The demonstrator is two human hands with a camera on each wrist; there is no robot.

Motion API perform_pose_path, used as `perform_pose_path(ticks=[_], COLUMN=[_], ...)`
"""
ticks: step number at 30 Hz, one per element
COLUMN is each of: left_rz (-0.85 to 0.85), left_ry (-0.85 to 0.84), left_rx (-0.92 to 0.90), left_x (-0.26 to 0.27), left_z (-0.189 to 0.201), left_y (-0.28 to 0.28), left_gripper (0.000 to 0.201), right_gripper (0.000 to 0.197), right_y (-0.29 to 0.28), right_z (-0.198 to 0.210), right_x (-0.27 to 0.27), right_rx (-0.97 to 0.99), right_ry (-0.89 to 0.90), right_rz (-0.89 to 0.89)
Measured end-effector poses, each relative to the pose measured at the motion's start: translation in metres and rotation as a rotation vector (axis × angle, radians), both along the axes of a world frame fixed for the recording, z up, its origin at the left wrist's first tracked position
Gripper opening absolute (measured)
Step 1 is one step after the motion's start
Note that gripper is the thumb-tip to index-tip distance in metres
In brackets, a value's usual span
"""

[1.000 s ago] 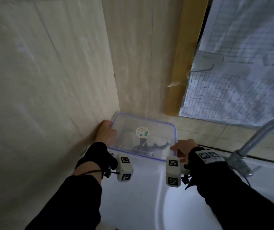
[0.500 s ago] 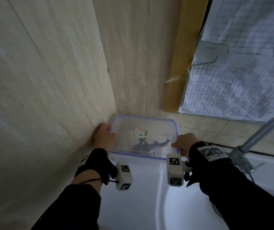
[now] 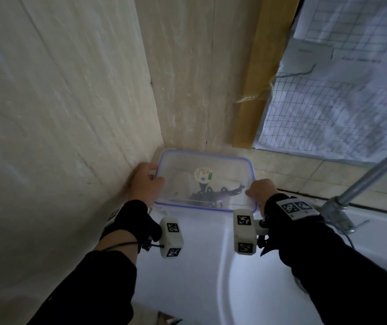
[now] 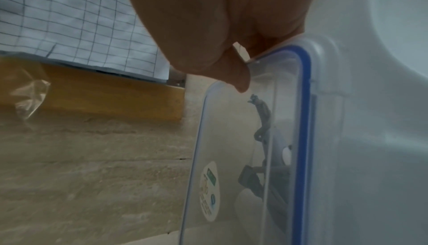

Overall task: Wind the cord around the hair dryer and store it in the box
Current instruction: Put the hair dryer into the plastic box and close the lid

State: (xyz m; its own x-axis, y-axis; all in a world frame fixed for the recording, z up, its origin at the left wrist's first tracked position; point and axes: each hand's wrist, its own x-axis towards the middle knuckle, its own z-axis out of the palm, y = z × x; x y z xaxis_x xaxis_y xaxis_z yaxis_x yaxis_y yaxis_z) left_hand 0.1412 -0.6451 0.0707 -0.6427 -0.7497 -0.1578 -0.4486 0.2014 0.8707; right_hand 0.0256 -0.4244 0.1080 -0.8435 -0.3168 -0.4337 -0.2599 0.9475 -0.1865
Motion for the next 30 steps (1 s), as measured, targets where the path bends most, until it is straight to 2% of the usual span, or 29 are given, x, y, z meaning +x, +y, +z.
perform_pose_path(ticks=[5, 8, 11, 14, 15, 17, 19, 24, 30], left_rz=[-0.042, -0.083, -0.194, -0.265, -0.273, -0.278, -0.27, -0.261, -0.289], left_ry=[0.034, -0.045, -0.139, -0.218, -0.231, -0.243, -0.233, -0.204, -0.226], left_rx=[0.019, -0.072, -0.212, -0.226, -0.214, -0.189, -0.168, -0.181, -0.256], left_x=[0.002, -0.001, -0.005, -0.01, -0.012, -0.014, -0.015, -0.013, -0.016], left_z=[-0.006, -0.005, -0.001, 0.002, 0.002, 0.003, 0.002, -0.004, -0.01], left_y=[0.003, 0.004, 0.004, 0.0, -0.002, -0.005, -0.006, -0.001, 0.002], left_gripper=[0.038, 0.04, 0.048, 0.053, 0.053, 0.053, 0.053, 0.051, 0.05], right_gripper=[0.029, 0.032, 0.034, 0.033, 0.033, 0.036, 0.041, 0.038, 0.053], right_y=[0.003, 0.001, -0.001, -0.002, -0.003, -0.002, 0.001, 0.0, -0.003], right_z=[-0.004, -0.011, -0.019, -0.021, -0.021, -0.021, -0.028, -0.043, -0.052], right_x=[-0.002, 0.0, 0.002, 0.001, 0.0, -0.004, -0.01, -0.01, 0.001], right_rx=[0.139, 0.038, 0.039, -0.023, -0.151, -0.548, -0.588, -0.66, -0.721], right_ry=[0.074, 0.089, 0.098, 0.082, 0.015, -0.09, -0.039, -0.055, -0.049], right_rz=[0.097, 0.012, 0.043, -0.01, -0.105, -0.435, -0.46, -0.591, -0.576])
